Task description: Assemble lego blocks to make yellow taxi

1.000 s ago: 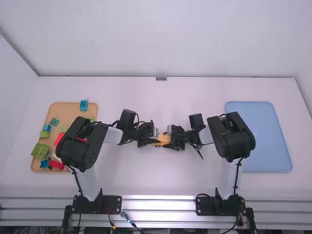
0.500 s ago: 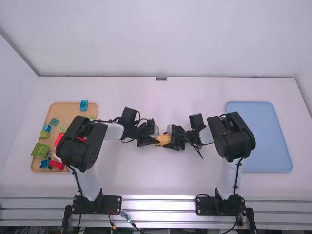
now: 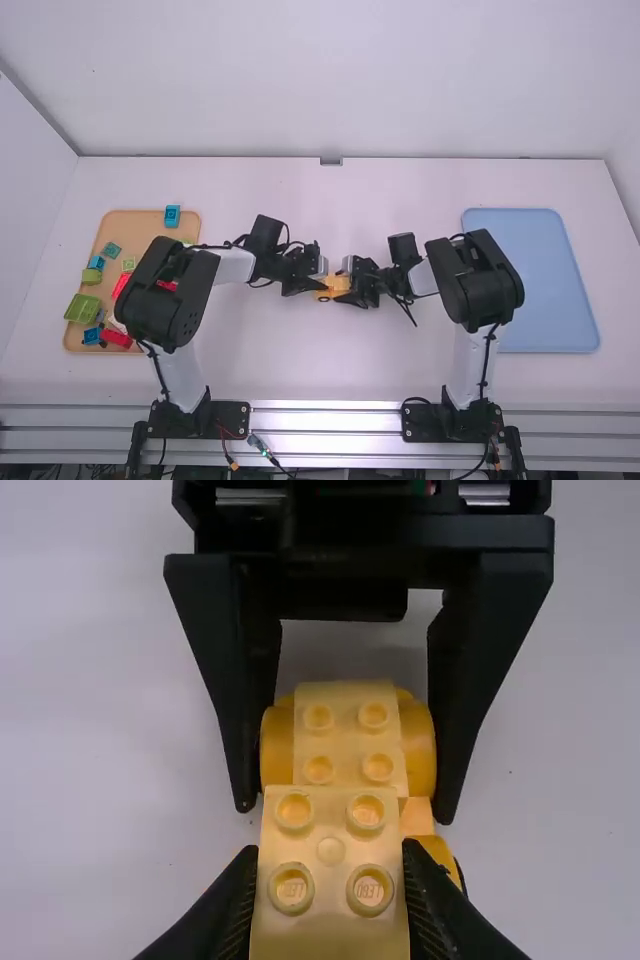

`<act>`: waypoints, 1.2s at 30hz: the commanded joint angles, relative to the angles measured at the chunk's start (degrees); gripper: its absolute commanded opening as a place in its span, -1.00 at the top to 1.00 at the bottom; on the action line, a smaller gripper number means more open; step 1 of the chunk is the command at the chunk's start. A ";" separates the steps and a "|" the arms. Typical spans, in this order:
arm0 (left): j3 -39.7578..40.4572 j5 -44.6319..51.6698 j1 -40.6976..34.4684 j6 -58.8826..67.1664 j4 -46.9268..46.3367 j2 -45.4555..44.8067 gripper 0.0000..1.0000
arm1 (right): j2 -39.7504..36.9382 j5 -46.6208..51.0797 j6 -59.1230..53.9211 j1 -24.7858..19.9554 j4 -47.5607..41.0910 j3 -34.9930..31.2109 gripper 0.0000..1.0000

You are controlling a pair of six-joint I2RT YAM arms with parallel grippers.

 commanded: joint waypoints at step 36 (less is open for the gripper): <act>-0.96 -0.79 -1.29 0.39 -1.57 0.63 0.18 | 0.76 0.72 0.55 -0.31 -0.46 0.37 -0.10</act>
